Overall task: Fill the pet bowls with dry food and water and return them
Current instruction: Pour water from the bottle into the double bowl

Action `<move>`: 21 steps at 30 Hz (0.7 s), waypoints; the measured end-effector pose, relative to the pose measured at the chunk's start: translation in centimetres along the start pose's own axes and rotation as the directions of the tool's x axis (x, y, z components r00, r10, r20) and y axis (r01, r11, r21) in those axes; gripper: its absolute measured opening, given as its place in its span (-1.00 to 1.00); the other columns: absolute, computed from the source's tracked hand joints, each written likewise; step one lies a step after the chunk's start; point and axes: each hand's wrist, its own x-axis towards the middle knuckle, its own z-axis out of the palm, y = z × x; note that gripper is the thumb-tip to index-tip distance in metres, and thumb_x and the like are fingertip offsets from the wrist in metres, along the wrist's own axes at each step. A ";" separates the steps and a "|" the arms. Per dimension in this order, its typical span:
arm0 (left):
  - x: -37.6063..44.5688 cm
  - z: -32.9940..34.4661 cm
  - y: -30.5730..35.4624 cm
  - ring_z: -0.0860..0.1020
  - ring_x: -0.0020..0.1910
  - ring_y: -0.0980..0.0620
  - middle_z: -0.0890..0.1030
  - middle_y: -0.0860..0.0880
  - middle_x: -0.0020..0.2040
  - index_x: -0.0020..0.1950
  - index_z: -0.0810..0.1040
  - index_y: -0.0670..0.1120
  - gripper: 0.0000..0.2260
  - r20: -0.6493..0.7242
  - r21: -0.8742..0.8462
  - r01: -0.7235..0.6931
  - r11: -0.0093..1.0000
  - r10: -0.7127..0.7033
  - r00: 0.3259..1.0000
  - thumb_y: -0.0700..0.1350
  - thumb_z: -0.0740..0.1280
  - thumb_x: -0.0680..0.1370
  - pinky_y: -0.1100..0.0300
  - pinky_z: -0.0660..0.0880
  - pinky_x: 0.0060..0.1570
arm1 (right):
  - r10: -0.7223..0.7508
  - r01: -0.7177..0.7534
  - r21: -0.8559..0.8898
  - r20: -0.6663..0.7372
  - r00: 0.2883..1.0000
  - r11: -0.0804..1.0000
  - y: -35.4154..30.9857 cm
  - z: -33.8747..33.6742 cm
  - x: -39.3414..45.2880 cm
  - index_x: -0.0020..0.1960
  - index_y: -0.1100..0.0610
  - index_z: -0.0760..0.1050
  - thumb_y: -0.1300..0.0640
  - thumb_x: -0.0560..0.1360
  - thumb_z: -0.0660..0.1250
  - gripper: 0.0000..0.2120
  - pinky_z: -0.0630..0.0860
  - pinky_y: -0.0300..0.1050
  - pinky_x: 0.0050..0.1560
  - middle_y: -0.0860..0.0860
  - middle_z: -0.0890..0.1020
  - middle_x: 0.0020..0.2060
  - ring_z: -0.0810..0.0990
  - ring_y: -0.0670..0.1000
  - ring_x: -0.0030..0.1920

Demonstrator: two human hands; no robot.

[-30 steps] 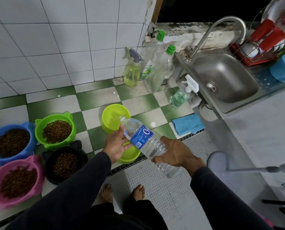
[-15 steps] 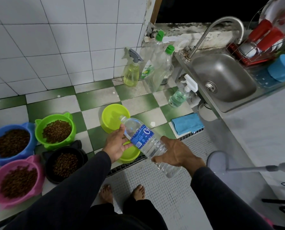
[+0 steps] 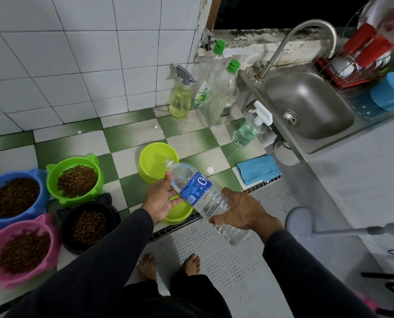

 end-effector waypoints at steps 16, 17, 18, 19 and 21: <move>-0.1 0.3 0.1 0.70 0.12 -0.10 0.72 -0.13 0.16 0.35 0.50 -0.12 -0.64 -0.009 -0.007 0.004 1.000 -0.004 1.000 0.09 0.22 0.69 -0.07 0.65 -0.02 | -0.012 0.012 -0.017 -0.005 1.000 1.000 0.4 0.0 0.3 0.12 -0.11 0.37 -0.44 0.20 0.46 -0.34 0.58 0.03 0.04 -0.09 0.62 -0.04 0.60 -0.02 -0.06; -0.1 0.4 0.1 0.71 0.11 -0.10 0.72 -0.13 0.16 0.35 0.49 -0.12 -0.64 -0.007 -0.008 0.004 1.000 -0.004 1.000 0.09 0.22 0.68 -0.07 0.65 -0.03 | -0.012 0.012 -0.016 -0.004 1.000 1.000 0.4 0.0 0.3 0.11 -0.11 0.37 -0.44 0.21 0.46 -0.35 0.58 0.03 0.04 -0.08 0.62 -0.04 0.60 -0.02 -0.06; -0.2 0.4 0.2 0.71 0.11 -0.10 0.72 -0.13 0.16 0.35 0.49 -0.11 -0.64 -0.005 -0.007 0.004 1.000 -0.004 1.000 0.09 0.23 0.68 -0.07 0.65 -0.03 | -0.012 0.012 -0.014 -0.004 1.000 1.000 0.4 0.0 0.3 0.11 -0.11 0.37 -0.43 0.21 0.47 -0.36 0.58 0.02 0.04 -0.08 0.62 -0.04 0.60 -0.03 -0.07; -0.2 0.4 0.2 0.71 0.11 -0.10 0.72 -0.13 0.16 0.35 0.49 -0.11 -0.64 -0.005 -0.008 0.003 1.000 -0.003 1.000 0.09 0.23 0.68 -0.07 0.65 -0.03 | -0.012 0.011 -0.011 -0.003 1.000 1.000 0.5 0.0 0.3 0.10 -0.10 0.38 -0.42 0.22 0.47 -0.37 0.58 0.01 0.03 -0.08 0.62 -0.04 0.60 -0.03 -0.07; -0.3 0.4 0.3 0.71 0.11 -0.10 0.72 -0.14 0.16 0.34 0.50 -0.11 -0.65 -0.002 -0.004 -0.001 1.000 0.001 1.000 0.09 0.23 0.68 -0.08 0.64 -0.01 | -0.012 0.012 -0.004 -0.005 1.000 1.000 0.5 0.1 0.3 0.10 -0.10 0.38 -0.41 0.23 0.48 -0.38 0.58 0.00 0.02 -0.09 0.62 -0.05 0.60 -0.03 -0.07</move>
